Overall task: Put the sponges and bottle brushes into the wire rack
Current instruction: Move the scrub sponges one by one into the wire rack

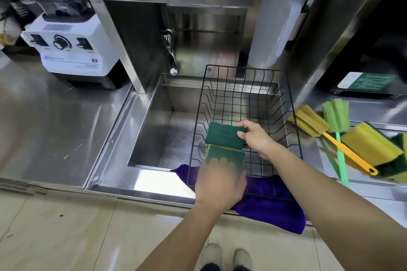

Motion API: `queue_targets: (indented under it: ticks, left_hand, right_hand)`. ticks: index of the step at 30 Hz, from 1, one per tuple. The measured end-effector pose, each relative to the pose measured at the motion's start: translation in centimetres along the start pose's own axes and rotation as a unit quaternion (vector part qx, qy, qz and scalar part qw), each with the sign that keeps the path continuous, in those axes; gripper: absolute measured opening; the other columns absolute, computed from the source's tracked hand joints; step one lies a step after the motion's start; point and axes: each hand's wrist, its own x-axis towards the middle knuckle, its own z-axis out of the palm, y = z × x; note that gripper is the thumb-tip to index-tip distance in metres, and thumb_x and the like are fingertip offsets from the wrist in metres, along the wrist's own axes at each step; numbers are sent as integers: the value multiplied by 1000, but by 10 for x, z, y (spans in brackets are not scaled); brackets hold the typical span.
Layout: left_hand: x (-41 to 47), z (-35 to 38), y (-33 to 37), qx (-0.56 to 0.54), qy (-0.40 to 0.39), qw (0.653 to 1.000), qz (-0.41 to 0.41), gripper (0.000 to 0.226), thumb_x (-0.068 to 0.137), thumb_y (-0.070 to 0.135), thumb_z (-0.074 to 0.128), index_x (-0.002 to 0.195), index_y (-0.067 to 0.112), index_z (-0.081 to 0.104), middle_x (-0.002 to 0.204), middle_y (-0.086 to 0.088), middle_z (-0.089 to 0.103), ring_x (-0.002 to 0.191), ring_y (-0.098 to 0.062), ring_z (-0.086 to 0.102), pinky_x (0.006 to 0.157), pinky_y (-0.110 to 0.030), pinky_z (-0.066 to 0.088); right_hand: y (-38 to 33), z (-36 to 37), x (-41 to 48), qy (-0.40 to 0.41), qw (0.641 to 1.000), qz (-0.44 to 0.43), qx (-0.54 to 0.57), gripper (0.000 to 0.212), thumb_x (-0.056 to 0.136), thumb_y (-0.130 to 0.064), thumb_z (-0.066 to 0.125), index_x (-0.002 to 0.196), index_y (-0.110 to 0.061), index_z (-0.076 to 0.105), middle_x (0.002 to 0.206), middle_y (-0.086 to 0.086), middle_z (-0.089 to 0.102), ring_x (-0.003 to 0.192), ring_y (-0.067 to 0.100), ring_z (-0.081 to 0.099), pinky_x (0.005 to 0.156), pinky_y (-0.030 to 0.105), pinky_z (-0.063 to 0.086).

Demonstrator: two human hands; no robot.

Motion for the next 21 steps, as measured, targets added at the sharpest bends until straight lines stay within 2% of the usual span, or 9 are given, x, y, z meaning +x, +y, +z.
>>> queue_targets:
  ticks: [2, 4, 7, 9, 12, 15, 21]
  left_hand:
    - [0, 0, 0, 2, 0, 1000, 2, 44, 87, 44, 38, 71, 11, 64, 71, -5, 61, 68, -25, 55, 63, -36, 46]
    - [0, 0, 0, 2, 3, 1000, 5, 44, 87, 43, 39, 70, 11, 63, 70, -5, 60, 67, -25, 55, 62, -36, 46]
    - [0, 0, 0, 5, 12, 1000, 12, 43, 86, 42, 40, 69, 10, 62, 68, -6, 59, 65, -26, 54, 59, -36, 44]
    - [1, 1, 0, 10, 13, 1000, 17, 42, 86, 42, 40, 69, 10, 62, 68, -6, 59, 65, -27, 54, 58, -36, 44]
    - [2, 2, 1, 14, 11, 999, 29, 42, 87, 41, 40, 69, 10, 62, 68, -6, 59, 64, -27, 54, 58, -36, 44]
    - [2, 3, 3, 20, 21, 999, 46, 43, 87, 41, 39, 68, 9, 60, 66, -7, 58, 63, -27, 54, 59, -36, 44]
    - [10, 6, 36, 20, 10, 996, 90, 48, 86, 45, 38, 66, 8, 61, 63, -8, 59, 60, -28, 55, 58, -38, 44]
  right_hand:
    - [-1, -1, 1, -8, 1000, -7, -29, 23, 96, -6, 44, 115, -10, 56, 124, 22, 57, 96, 22, 50, 82, 35, 46]
    - [0, -1, 2, -12, 997, -18, -71, 25, 96, -10, 45, 119, -13, 56, 127, 16, 57, 105, 24, 52, 89, 33, 41]
    - [1, -1, 3, 22, 974, -25, -224, 35, 97, -24, 45, 131, -22, 51, 136, 13, 49, 125, 30, 44, 102, 38, 36]
    - [0, -1, 0, 33, 964, -35, -260, 40, 95, -27, 46, 135, -23, 47, 139, 14, 43, 127, 33, 43, 108, 44, 36]
    - [-2, -4, -9, 24, 969, -64, -236, 44, 94, -23, 50, 136, -15, 43, 139, 14, 41, 124, 31, 47, 106, 43, 40]
    - [-3, -16, -23, 48, 966, -116, -228, 39, 94, -20, 48, 133, -14, 47, 134, 11, 49, 118, 27, 52, 102, 41, 43]
    - [-5, -65, -44, 157, 954, -187, -175, 27, 94, -12, 47, 119, -8, 57, 115, 12, 64, 104, 26, 59, 89, 36, 48]
